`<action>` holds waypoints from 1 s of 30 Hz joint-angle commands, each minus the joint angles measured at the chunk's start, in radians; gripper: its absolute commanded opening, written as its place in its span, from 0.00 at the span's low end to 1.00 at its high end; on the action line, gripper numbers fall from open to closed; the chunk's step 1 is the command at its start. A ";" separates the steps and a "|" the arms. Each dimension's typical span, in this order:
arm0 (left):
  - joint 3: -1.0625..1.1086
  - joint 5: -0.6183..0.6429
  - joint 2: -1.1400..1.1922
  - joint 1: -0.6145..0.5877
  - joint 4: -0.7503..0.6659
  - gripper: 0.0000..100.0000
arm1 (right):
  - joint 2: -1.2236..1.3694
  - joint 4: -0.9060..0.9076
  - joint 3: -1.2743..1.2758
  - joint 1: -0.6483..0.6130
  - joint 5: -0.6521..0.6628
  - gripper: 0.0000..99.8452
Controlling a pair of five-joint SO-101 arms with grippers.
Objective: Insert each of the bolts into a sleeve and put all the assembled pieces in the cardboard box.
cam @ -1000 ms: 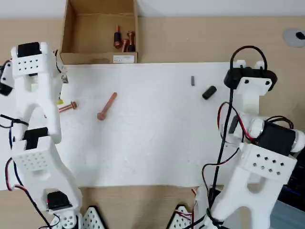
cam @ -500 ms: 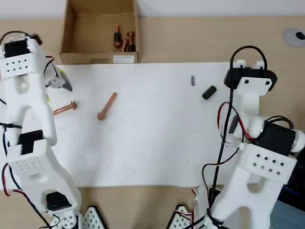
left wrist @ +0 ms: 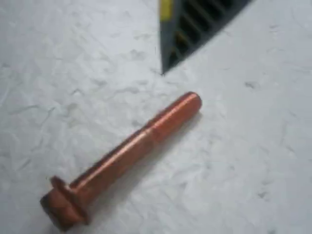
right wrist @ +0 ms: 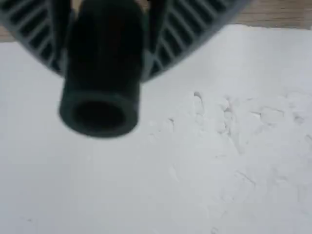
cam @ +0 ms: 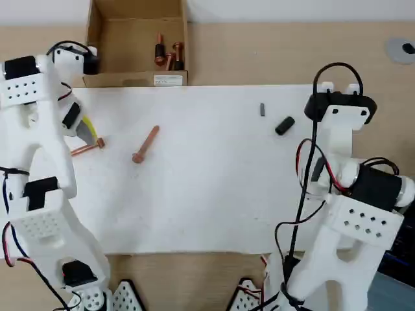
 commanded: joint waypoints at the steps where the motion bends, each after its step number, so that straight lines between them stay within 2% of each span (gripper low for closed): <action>1: 0.003 -0.170 -0.053 -0.002 0.011 0.25 | -0.025 0.002 0.001 0.002 0.034 0.01; 4: 0.032 -0.281 -0.051 0.012 0.009 0.25 | -0.025 -0.002 0.001 0.002 0.071 0.01; 10: 0.077 -0.410 0.030 0.031 -0.041 0.25 | -0.025 -0.002 0.001 0.002 0.071 0.01; 15: 0.014 -0.414 0.153 0.040 -0.127 0.25 | -0.024 0.000 0.001 -0.024 0.066 0.01; 25: -0.163 -0.413 0.326 0.072 -0.133 0.25 | -0.024 -0.002 -0.002 -0.147 0.037 0.01; 30: -0.196 -0.411 0.395 0.098 -0.130 0.10 | -0.024 -0.002 -0.005 -0.148 0.023 0.01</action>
